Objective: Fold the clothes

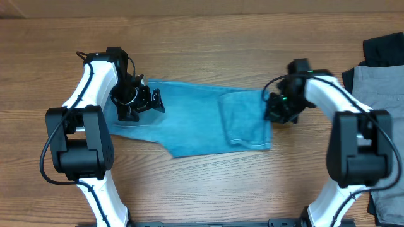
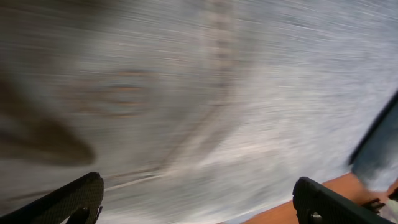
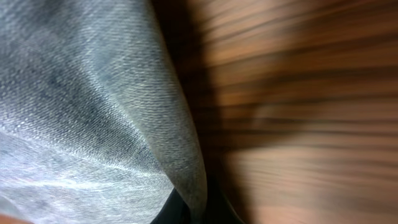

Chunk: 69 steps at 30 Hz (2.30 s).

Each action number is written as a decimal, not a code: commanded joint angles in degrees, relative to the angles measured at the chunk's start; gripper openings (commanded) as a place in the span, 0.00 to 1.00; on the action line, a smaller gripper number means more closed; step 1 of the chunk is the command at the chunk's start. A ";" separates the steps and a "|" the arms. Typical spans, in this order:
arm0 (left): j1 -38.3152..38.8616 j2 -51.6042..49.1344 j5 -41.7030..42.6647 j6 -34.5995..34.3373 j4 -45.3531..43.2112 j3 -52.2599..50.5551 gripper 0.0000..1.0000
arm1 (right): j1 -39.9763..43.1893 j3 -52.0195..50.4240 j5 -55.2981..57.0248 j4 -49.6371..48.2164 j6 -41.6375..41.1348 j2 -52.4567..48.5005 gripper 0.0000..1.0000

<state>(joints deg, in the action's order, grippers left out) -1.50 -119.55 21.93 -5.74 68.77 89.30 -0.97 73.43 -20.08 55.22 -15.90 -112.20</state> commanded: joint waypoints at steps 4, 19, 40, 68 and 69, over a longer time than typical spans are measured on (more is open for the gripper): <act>0.28 0.81 3.21 0.83 -0.92 0.44 1.00 | 3.61 2.86 13.94 5.18 -3.91 11.52 0.04; 0.24 4.35 13.49 4.15 -3.02 0.44 1.00 | -11.80 3.96 17.88 3.08 -19.78 18.38 0.04; 0.42 5.77 10.45 7.61 1.44 0.44 1.00 | -30.88 3.85 13.29 -14.12 -33.59 8.96 0.44; 6.51 5.77 10.23 5.49 1.16 0.42 0.97 | -31.95 -6.67 -2.67 -14.43 -23.28 9.07 0.11; 6.51 5.77 10.25 5.46 1.18 0.44 0.97 | -31.98 -8.41 -3.13 -17.20 -24.50 8.94 0.10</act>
<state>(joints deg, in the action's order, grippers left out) 4.95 -115.15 32.32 1.21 70.04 89.30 -32.27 71.44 -20.47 44.93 -34.72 -102.98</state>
